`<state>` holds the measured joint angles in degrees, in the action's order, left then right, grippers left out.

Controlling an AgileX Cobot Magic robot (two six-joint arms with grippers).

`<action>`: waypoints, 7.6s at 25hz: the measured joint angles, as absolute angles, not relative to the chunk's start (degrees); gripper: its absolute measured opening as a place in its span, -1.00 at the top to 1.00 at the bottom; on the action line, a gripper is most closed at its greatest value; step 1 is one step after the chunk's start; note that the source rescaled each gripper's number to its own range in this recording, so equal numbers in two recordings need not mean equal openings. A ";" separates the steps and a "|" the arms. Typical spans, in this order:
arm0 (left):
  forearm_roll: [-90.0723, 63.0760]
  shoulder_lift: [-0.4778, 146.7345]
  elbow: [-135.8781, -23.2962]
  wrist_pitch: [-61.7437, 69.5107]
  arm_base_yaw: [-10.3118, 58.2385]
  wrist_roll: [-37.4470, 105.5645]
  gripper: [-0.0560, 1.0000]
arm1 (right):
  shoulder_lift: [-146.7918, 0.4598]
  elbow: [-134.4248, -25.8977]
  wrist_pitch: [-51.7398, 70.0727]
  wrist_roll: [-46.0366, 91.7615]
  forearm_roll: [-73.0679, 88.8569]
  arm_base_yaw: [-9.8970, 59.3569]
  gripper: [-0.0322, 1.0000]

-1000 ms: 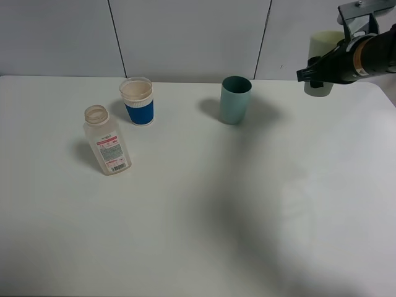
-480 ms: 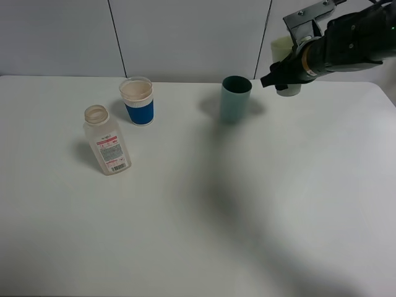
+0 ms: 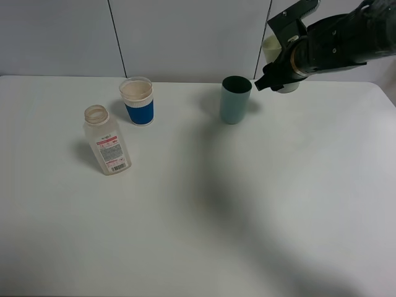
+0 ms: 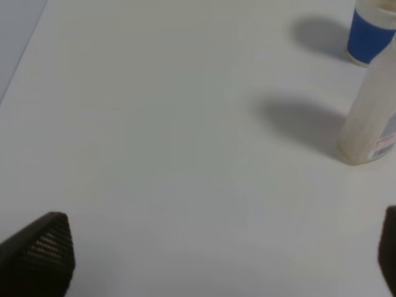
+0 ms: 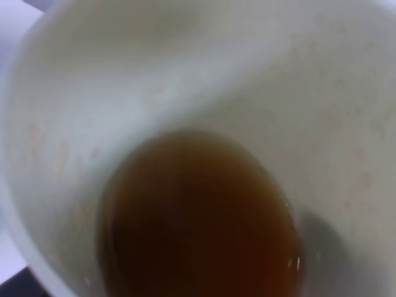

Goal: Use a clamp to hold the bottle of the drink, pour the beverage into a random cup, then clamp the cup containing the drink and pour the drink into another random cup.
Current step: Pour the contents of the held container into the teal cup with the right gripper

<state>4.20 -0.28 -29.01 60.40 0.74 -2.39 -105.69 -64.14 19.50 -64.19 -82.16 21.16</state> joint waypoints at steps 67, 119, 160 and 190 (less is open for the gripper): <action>4.26 -0.28 -29.01 60.40 0.74 -2.39 -1.00 | -109.62 -68.21 36.90 -45.71 -94.49 29.01 0.94; 4.26 -0.28 -29.01 60.40 0.74 -2.39 -1.00 | -109.62 -68.21 39.27 -29.41 -97.42 29.01 0.94; 4.26 -0.28 -29.01 60.40 0.74 -2.39 -1.00 | -109.62 -68.21 40.00 -23.13 -98.47 29.07 0.94; 4.26 -0.28 -29.01 60.40 0.74 -2.39 -1.00 | -109.62 -68.39 39.92 -13.06 -98.69 29.76 0.94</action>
